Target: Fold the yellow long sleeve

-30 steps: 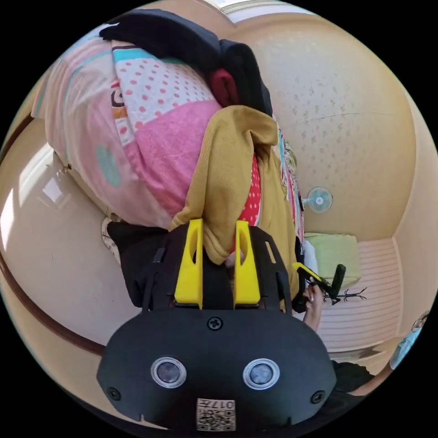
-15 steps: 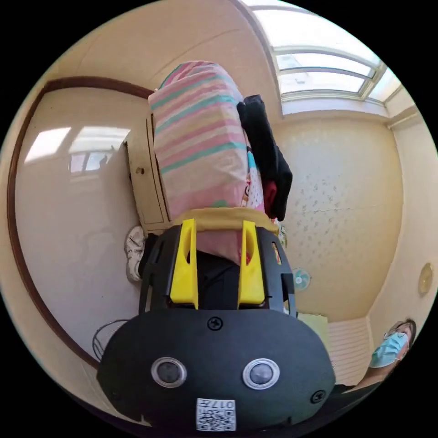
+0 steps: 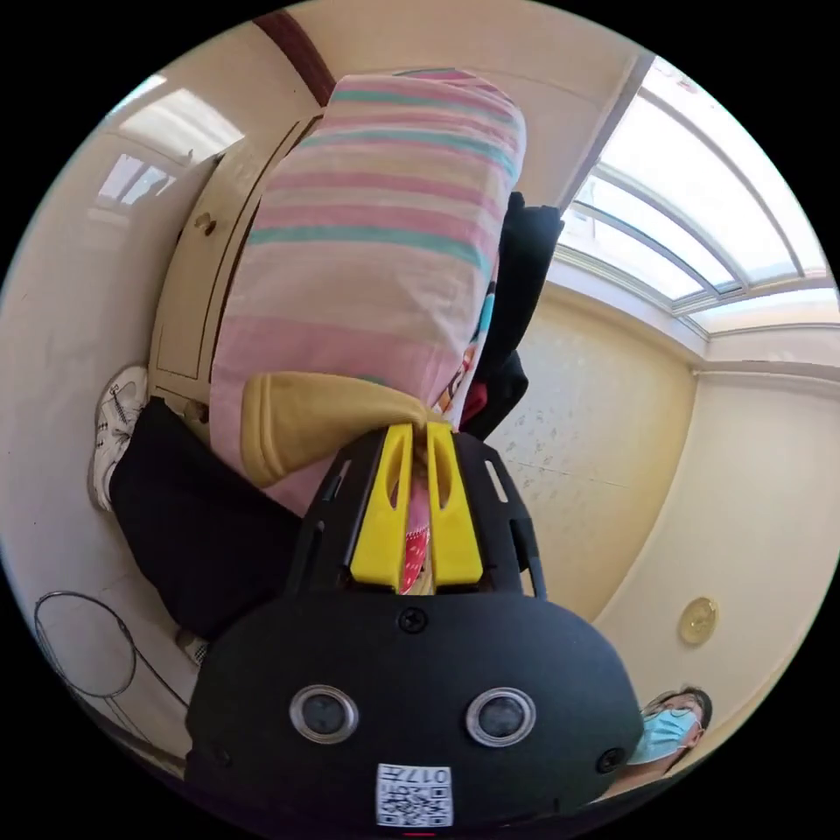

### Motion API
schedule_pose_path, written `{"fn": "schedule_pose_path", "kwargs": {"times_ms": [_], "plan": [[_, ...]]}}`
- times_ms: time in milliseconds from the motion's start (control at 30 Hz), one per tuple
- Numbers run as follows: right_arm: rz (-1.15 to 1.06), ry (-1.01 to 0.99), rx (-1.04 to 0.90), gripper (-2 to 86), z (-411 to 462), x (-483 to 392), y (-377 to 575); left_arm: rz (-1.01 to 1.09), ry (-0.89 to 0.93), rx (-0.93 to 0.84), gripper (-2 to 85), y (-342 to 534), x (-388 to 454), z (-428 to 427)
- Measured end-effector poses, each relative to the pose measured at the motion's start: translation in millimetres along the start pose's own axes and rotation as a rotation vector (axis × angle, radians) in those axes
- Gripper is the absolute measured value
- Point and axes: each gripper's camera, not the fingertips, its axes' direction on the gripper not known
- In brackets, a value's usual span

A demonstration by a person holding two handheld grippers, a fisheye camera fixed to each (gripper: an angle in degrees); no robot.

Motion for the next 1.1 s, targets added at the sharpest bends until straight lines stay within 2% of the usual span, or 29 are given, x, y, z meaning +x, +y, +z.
{"fn": "schedule_pose_path", "kwargs": {"times_ms": [67,133,200,267,333,367,400,433,533,633,800,933,1000,1100], "plan": [[-0.002,-0.023,0.034,2.2,0.3,4.9,11.6,0.135,-0.047,0.042,0.7,2.7,50.8,-0.4],[-0.024,-0.036,0.113,2.0,2.7,8.6,32.5,0.395,-0.123,0.063,0.2,24.6,146.4,21.4],[-0.032,-0.025,0.152,1.9,4.6,8.1,45.4,0.617,-0.1,0.04,0.3,62.1,221.2,49.5],[-0.044,0.006,0.157,1.8,5.5,4.2,52.5,0.855,-0.056,-0.036,0.7,122.4,288.0,88.7],[-0.053,0.033,0.167,1.8,6.2,1.9,62.4,1.115,-0.056,-0.224,2.4,224.0,339.9,153.5],[-0.053,0.031,0.172,1.8,6.2,2.8,65.4,1.151,-0.064,-0.287,3.1,249.9,343.5,170.6],[-0.049,0.016,0.185,1.8,5.8,6.7,71.8,1.201,-0.061,-0.429,5.3,299.7,339.4,201.8],[-0.038,-0.01,0.2,1.9,5.1,12.6,78.5,1.231,-0.046,-0.562,8.3,345.7,321.9,226.1],[-0.009,-0.088,0.233,2.3,2.3,29.0,94.5,1.251,-0.116,-0.758,9.3,430.2,245.7,257.1],[-0.018,-0.159,0.257,3.3,-7.2,39.2,111.0,1.142,-0.23,-0.826,8.8,455.4,167.5,261.7],[0.013,-0.299,0.365,6.2,-48.9,53.9,150.4,0.93,-0.352,-0.69,10.0,417.0,96.6,245.8],[0.015,-0.261,0.53,8.5,-106.4,54.6,137.6,0.974,-0.413,-0.593,10.2,406.4,96.6,249.3],[-0.052,-0.156,0.467,9.5,-118.4,48.5,99.3,1.025,-0.429,-0.574,10.2,412.5,105.3,259.4],[-0.122,0.035,0.194,12.0,-92.9,41.9,17.6,1.091,-0.476,-0.588,10.3,426.7,104.3,288.0]]}}
